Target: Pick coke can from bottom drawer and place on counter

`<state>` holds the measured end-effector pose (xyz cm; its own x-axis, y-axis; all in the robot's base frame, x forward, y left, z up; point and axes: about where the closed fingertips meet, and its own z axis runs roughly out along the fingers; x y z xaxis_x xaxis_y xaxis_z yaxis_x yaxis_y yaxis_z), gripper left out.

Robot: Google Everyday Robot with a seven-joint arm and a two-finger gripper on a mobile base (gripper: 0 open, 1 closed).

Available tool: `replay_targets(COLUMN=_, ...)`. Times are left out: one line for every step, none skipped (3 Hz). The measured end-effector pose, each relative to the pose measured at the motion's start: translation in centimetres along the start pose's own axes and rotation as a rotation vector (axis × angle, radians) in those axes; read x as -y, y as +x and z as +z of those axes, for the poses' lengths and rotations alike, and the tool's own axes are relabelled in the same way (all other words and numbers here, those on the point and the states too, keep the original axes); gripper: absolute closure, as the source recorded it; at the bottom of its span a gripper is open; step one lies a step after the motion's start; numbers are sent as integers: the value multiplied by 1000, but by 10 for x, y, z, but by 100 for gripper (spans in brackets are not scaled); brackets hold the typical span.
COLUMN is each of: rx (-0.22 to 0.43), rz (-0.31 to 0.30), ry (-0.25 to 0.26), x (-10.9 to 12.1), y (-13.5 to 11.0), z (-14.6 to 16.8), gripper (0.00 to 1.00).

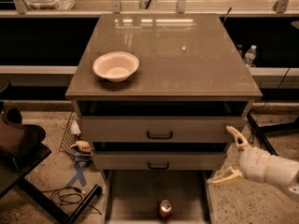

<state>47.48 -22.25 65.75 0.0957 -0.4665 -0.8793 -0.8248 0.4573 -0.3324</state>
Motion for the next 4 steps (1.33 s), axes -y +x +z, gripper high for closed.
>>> replay_targets(rx=46, rz=-21, ry=-7, x=-15, y=29, z=16, gripper=0)
replay_targets(rx=44, rz=-20, ry=-8, x=-15, y=27, z=16, gripper=0)
replay_targets(rx=36, rz=-19, ry=-36, x=-24, y=45, z=34, gripper=0)
replay_targets(rx=96, rz=-19, ry=-81, x=-43, y=87, z=63, gripper=0)
